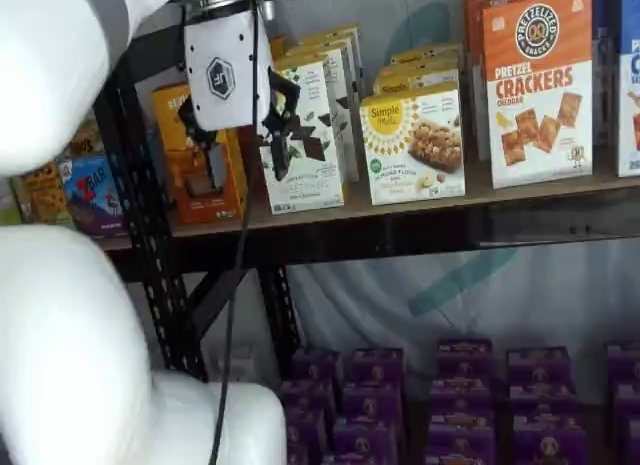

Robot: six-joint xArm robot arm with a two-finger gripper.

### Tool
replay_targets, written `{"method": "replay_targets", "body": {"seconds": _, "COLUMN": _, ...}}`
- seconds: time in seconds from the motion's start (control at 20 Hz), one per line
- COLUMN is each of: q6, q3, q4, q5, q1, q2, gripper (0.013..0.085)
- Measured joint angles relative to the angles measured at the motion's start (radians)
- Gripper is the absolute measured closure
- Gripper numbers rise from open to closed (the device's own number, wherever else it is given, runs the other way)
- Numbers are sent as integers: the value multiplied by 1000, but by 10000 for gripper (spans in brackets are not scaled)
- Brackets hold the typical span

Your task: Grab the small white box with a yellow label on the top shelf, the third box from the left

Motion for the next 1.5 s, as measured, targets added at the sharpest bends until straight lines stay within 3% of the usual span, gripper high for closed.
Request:
{"method": "replay_targets", "body": {"seconds": 0.1, "q6": -14, "q3": 29, "q4": 25, "q5": -53, "q1": -24, "q2": -32, "gripper": 130}}
{"method": "replay_targets", "body": {"seconds": 0.25, "q6": -14, "q3": 34, "q4": 25, "q5": -66, "q1": -22, "q2": -38, "gripper": 130}}
{"method": "replay_targets", "body": {"seconds": 0.5, "q6": 2, "q3": 40, "q4": -20, "q5": -78, "q1": 11, "q2": -40, "gripper": 130}}
{"method": "replay_targets", "body": {"seconds": 0.7, "q6": -15, "q3": 53, "q4": -46, "q5": -116, "q1": 1, "q2": -39, "gripper": 130}}
{"method": "replay_targets", "body": {"seconds": 0.85, "q6": -59, "q3": 51, "q4": -64, "q5": -153, "q1": -42, "q2": -23, "gripper": 130}}
{"method": "replay_targets", "body": {"seconds": 0.95, "q6": -103, "q3": 47, "q4": -54, "q5": -181, "q1": -91, "q2": -6, "gripper": 130}}
{"method": "replay_targets", "body": {"seconds": 1.1, "q6": -144, "q3": 41, "q4": -49, "q5": -206, "q1": -132, "q2": 20, "gripper": 130}}
{"method": "replay_targets", "body": {"seconds": 1.5, "q6": -221, "q3": 37, "q4": -45, "q5": -309, "q1": -213, "q2": 76, "gripper": 130}}
